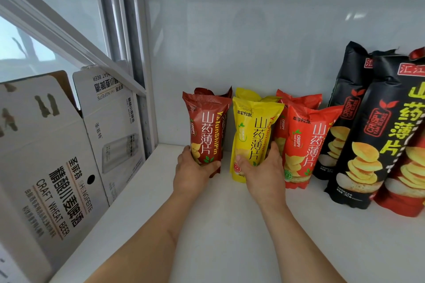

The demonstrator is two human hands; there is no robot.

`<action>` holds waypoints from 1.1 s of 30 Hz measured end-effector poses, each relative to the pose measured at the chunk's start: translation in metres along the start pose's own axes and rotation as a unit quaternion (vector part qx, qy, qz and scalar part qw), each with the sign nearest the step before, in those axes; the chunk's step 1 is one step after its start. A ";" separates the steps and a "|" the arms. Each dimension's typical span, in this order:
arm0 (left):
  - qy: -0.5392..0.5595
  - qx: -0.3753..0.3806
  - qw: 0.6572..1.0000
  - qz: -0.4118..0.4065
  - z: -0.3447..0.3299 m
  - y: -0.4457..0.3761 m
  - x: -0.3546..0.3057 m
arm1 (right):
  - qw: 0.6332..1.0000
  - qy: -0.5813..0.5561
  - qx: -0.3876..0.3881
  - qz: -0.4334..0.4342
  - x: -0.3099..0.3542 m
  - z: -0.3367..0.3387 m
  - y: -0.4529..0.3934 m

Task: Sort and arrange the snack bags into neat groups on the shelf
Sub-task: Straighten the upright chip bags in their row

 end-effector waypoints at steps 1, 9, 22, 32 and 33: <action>0.006 -0.004 1.000 0.003 0.001 0.000 -0.002 | 1.000 0.005 -0.014 0.011 0.007 0.007 0.001; 0.041 -0.133 0.980 -0.143 0.056 -0.002 -0.112 | 0.984 0.013 -0.092 0.151 0.090 0.073 -0.002; -0.040 0.073 0.992 -0.091 0.061 -0.082 -0.183 | 0.953 0.196 0.127 0.195 0.164 0.026 -0.085; -0.179 0.248 0.949 -0.078 0.035 -0.126 -0.179 | 0.950 0.233 0.123 0.168 0.162 0.021 -0.094; -0.190 0.258 0.944 -0.078 0.033 -0.127 -0.178 | 0.950 0.232 0.128 0.167 0.162 0.021 -0.094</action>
Point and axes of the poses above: each hand's wrist, its own y-axis away from the middle knuckle, its own z-axis out of the back of the hand, x = y × z, the point moved 9 cm from there along -y, towards the middle knuckle, and after that the axes turned 5 degrees about y, right-handed, at the moved point
